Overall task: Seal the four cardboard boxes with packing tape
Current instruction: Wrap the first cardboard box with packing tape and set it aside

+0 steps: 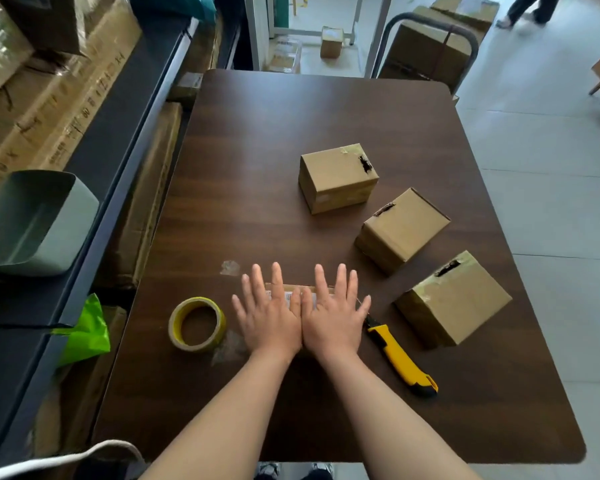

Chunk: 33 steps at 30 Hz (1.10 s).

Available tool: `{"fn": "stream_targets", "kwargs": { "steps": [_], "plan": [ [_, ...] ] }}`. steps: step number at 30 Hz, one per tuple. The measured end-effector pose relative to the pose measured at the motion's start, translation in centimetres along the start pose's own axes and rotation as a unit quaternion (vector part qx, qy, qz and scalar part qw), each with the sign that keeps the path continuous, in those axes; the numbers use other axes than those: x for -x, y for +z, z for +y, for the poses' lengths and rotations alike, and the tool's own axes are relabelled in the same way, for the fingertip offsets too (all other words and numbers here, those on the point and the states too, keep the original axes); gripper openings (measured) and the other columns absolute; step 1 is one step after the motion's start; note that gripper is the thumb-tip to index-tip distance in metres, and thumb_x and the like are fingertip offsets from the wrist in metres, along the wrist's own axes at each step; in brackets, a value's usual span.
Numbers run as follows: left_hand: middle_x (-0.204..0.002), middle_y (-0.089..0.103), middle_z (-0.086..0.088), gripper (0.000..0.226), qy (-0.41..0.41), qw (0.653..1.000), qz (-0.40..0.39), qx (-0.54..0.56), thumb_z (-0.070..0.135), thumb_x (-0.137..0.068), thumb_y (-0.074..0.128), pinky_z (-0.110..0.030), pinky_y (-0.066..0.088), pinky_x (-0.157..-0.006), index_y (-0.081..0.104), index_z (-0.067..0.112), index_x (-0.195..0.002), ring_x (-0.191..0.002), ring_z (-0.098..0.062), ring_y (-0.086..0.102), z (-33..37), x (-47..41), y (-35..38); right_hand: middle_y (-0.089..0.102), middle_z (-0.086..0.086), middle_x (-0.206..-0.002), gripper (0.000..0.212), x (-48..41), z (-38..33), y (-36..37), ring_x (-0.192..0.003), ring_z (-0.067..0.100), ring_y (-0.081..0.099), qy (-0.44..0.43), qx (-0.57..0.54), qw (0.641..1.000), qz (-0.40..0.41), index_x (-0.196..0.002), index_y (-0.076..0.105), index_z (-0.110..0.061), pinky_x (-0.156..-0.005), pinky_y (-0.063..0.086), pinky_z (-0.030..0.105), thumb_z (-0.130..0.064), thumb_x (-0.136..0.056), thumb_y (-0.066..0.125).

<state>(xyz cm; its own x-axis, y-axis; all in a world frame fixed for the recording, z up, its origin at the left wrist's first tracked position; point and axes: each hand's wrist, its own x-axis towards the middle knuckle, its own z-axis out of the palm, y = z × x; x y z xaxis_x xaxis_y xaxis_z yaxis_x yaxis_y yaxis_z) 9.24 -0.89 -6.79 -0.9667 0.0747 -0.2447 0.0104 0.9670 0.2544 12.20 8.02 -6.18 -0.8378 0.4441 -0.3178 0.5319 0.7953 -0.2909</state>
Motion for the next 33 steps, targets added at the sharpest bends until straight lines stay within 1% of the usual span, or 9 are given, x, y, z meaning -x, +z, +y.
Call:
{"fn": "stream_targets", "kwargs": {
  "steps": [6,10,14,17,20,22,24,27,33],
  "plan": [
    [-0.162,0.002,-0.006,0.062,0.014,1.000,-0.020,0.012,0.055,-0.098,0.017,-0.043,0.016,-0.117,0.006,0.029,-0.154,-0.148,-0.028,0.008,-0.1,-0.1,0.3,-0.005,0.001,-0.163,0.055,-0.2,0.0,0.0,-0.150,0.024,-0.009,-0.002,-0.004,1.000,-0.017,-0.152,0.009,-0.041,-0.119,0.006,0.054,-0.055,-0.100,0.014],
    [-0.159,0.008,-0.006,0.059,0.060,0.992,-0.068,0.084,0.048,-0.100,0.025,-0.041,0.041,-0.099,0.009,0.028,-0.153,-0.134,-0.030,0.040,-1.7,-0.4,-0.1,0.006,-0.001,-0.163,0.051,-0.3,1.1,-0.9,-0.149,0.019,-0.005,-0.041,-0.056,0.996,-0.059,-0.152,0.020,-0.037,-0.115,0.023,0.044,-0.049,-0.102,0.022],
    [-0.155,0.019,0.000,0.056,0.094,0.981,-0.072,0.151,0.042,-0.101,0.030,-0.037,0.041,-0.096,0.012,0.031,-0.153,-0.127,-0.027,0.047,-3.3,-0.5,-0.4,0.019,-0.003,-0.158,0.049,-0.5,2.3,-0.7,-0.146,0.014,0.006,-0.097,-0.093,0.990,-0.040,-0.149,0.031,-0.034,-0.115,0.023,0.038,-0.046,-0.102,0.029],
    [-0.153,0.028,0.006,0.054,0.087,0.958,-0.090,0.259,0.041,-0.101,0.035,-0.030,0.036,-0.101,0.013,0.044,-0.150,-0.131,-0.020,0.043,-4.6,-0.4,0.1,0.025,-0.011,-0.155,0.042,-0.7,4.0,0.0,-0.142,0.004,0.017,-0.128,-0.220,0.967,-0.026,-0.144,0.042,-0.031,-0.118,0.020,0.028,-0.036,-0.102,0.040],
    [-0.151,0.036,0.004,0.060,0.046,0.932,-0.105,0.344,0.044,-0.099,0.039,-0.035,0.038,-0.107,0.002,0.055,-0.145,-0.128,-0.019,0.048,-5.1,-0.3,0.3,0.023,-0.018,-0.152,0.040,-0.7,4.5,0.6,-0.139,-0.003,0.020,-0.105,-0.314,0.943,-0.017,-0.141,0.046,-0.029,-0.113,0.018,0.019,-0.029,-0.101,0.045],
    [-0.150,0.038,0.004,0.065,0.011,0.921,-0.119,0.371,0.044,-0.099,0.040,-0.034,0.043,-0.101,-0.003,0.047,-0.149,-0.119,-0.017,0.054,-4.8,-0.3,0.3,0.025,-0.014,-0.152,0.040,-0.6,4.3,0.8,-0.137,-0.002,0.023,-0.066,-0.357,0.932,-0.004,-0.141,0.044,-0.030,-0.110,0.019,0.017,-0.027,-0.101,0.046],
    [-0.147,0.042,0.003,0.066,-0.007,0.926,-0.125,0.357,0.045,-0.099,0.039,-0.030,0.044,-0.095,0.001,0.035,-0.152,-0.111,-0.013,0.056,-4.7,-0.4,0.5,0.038,-0.010,-0.147,0.036,-0.7,4.4,1.1,-0.133,0.004,0.038,-0.033,-0.398,0.917,0.001,-0.135,0.047,-0.038,-0.109,0.032,0.024,-0.029,-0.101,0.047],
    [-0.140,0.051,-0.002,0.062,-0.007,0.933,-0.149,0.328,0.050,-0.098,0.035,-0.037,0.046,-0.098,0.011,0.029,-0.152,-0.114,-0.017,0.056,-4.6,-0.7,0.0,0.060,-0.002,-0.119,0.023,-0.7,4.4,1.7,-0.106,0.016,0.063,0.017,-0.461,0.887,-0.015,-0.115,0.053,-0.051,-0.088,0.056,0.045,-0.035,-0.099,0.048],
    [-0.132,0.054,0.001,0.052,0.054,0.987,-0.127,0.086,0.054,-0.099,0.027,-0.038,0.043,-0.092,0.037,0.025,-0.141,-0.117,-0.024,0.055,-2.9,-2.8,-3.0,0.048,-0.001,-0.117,0.014,0.6,2.8,1.7,-0.108,0.014,0.052,0.067,-0.454,0.886,0.066,-0.113,0.047,-0.033,-0.094,0.046,0.037,-0.026,-0.102,0.043]
  ]
}}
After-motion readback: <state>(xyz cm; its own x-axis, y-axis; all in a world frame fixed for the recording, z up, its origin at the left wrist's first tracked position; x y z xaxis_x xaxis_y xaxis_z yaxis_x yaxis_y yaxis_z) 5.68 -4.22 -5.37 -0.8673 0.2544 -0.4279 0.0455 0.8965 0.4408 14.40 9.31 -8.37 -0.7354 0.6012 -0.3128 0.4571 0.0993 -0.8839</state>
